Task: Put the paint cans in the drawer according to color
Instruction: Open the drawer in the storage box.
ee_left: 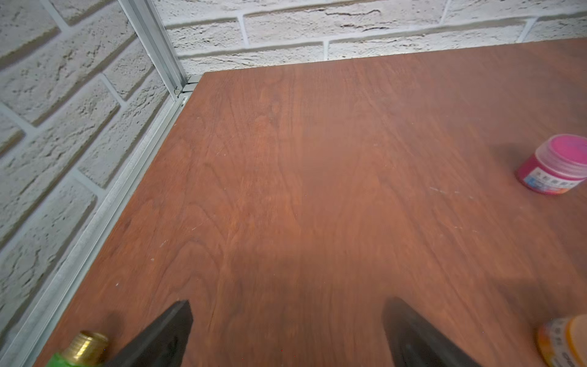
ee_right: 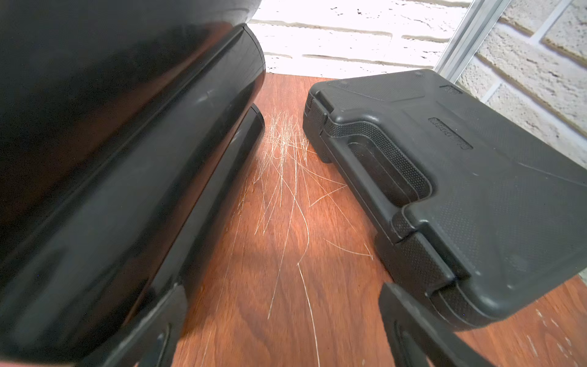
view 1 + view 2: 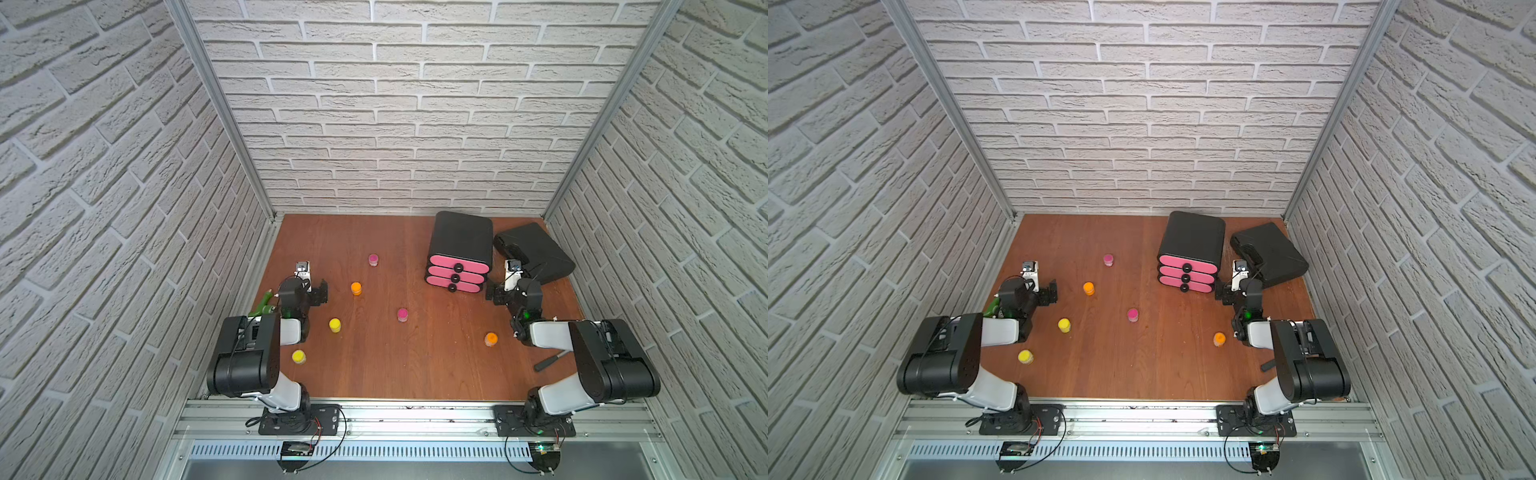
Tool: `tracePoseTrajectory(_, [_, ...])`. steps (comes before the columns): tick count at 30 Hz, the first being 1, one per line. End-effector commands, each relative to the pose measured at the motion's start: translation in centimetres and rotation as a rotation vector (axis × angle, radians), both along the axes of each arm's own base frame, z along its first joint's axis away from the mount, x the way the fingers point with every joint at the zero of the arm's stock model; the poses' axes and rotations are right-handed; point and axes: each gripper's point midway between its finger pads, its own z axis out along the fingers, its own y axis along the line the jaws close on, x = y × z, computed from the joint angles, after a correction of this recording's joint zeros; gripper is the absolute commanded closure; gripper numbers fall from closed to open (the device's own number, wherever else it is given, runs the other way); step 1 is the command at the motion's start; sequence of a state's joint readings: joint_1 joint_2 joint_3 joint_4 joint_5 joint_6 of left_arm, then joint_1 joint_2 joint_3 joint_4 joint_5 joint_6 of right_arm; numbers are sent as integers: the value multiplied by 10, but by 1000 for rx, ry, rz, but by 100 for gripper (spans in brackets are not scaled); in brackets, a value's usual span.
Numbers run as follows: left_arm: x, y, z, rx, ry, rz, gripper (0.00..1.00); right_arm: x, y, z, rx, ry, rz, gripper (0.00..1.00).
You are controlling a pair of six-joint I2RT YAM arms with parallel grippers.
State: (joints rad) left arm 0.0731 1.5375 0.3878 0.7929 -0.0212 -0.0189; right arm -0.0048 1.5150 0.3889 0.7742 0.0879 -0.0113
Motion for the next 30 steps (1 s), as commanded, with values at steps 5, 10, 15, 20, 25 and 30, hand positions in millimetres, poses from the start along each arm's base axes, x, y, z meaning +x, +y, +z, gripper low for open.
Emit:
tracePoseTrajectory(5, [9, 3, 13, 7, -54, 5, 1, 9, 2, 16, 6, -62, 7, 0])
tracePoseTrajectory(10, [9, 3, 13, 6, -54, 5, 2, 9, 2, 16, 6, -61, 8, 0])
tracePoseTrajectory(15, [9, 3, 13, 6, -53, 4, 1, 9, 2, 16, 6, -60, 8, 0])
tracePoseTrajectory(20, [9, 3, 13, 7, -54, 6, 1, 11, 1, 31, 3, -20, 3, 0])
tracePoseTrajectory(25, [18, -20, 36, -7, 76, -113, 2, 6, 11, 65, 1, 70, 67, 0])
tracePoseTrajectory(30, [24, -38, 68, 0, 240, -132, 2, -13, -1, 118, 20, 46, -17, 0])
